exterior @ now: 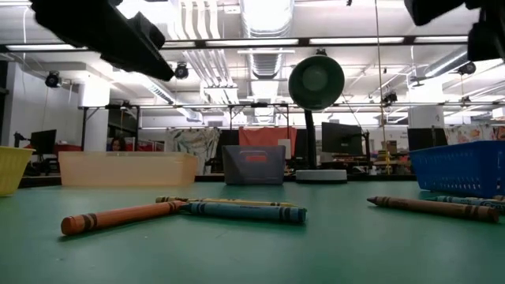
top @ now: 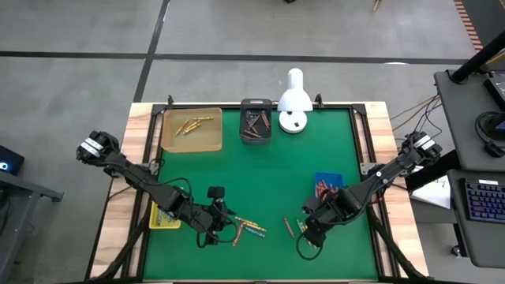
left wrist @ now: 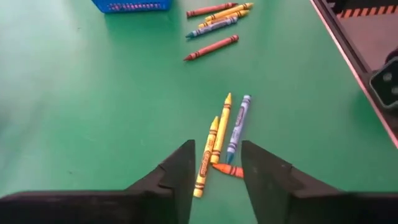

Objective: Sort crayons
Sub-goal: Put the green crayon into the orange bin

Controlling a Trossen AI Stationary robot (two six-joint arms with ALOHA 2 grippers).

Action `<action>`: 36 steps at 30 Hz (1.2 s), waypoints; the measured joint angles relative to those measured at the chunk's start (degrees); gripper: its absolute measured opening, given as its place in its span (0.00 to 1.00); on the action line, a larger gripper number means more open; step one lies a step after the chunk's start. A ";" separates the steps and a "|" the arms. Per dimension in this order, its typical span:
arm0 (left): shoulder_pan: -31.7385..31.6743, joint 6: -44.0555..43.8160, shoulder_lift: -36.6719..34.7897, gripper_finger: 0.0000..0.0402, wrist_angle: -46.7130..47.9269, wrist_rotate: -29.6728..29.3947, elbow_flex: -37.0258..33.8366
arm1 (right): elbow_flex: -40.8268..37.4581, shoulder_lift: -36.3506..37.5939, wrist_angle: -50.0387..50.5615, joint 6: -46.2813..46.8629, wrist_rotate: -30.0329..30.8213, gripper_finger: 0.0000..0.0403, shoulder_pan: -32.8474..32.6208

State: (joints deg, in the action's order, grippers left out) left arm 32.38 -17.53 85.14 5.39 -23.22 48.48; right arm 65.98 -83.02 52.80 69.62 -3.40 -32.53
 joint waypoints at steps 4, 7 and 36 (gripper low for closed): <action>0.09 1.37 2.52 0.37 -6.17 -1.90 -2.22 | 0.45 0.00 -1.65 -3.21 2.85 0.16 0.02; 0.10 3.62 5.88 0.41 -8.43 -1.59 -2.99 | 0.45 0.00 -2.49 -4.72 3.94 0.16 0.07; -3.17 5.10 16.81 0.41 -17.11 -0.58 -6.74 | 0.39 0.00 -2.69 -5.37 8.13 0.16 0.22</action>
State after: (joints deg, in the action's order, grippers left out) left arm 29.21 -12.44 101.95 -11.72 -23.80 41.74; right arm 66.37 -83.02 50.11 64.25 4.73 -32.32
